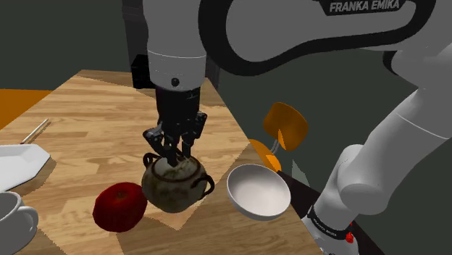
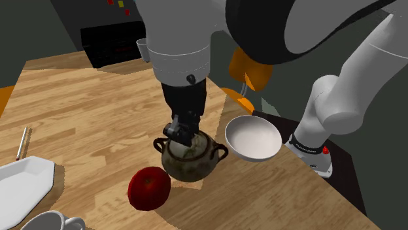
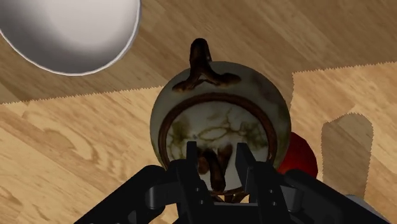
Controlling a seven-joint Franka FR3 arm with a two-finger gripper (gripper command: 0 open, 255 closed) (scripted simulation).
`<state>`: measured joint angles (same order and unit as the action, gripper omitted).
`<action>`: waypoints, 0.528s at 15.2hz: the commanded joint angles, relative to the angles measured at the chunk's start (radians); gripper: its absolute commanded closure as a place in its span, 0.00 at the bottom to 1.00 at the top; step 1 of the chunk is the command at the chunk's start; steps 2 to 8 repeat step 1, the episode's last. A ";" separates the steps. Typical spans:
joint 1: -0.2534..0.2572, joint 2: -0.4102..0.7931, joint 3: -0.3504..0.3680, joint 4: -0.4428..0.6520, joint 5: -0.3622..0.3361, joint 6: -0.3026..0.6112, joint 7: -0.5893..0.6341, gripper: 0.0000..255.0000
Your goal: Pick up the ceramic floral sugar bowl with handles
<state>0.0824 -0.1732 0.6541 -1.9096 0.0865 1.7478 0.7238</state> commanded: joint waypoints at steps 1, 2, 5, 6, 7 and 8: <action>0.000 -0.001 -0.001 0.008 0.000 -0.007 0.000 1.00; 0.000 -0.001 -0.001 0.008 0.000 -0.007 0.000 1.00; 0.000 -0.001 -0.001 0.008 0.000 -0.007 0.000 1.00; 0.000 -0.001 -0.001 0.008 0.000 -0.007 0.000 1.00; 0.000 -0.001 -0.001 0.008 0.000 -0.007 0.000 1.00; 0.000 -0.001 -0.001 0.008 0.000 -0.007 0.000 1.00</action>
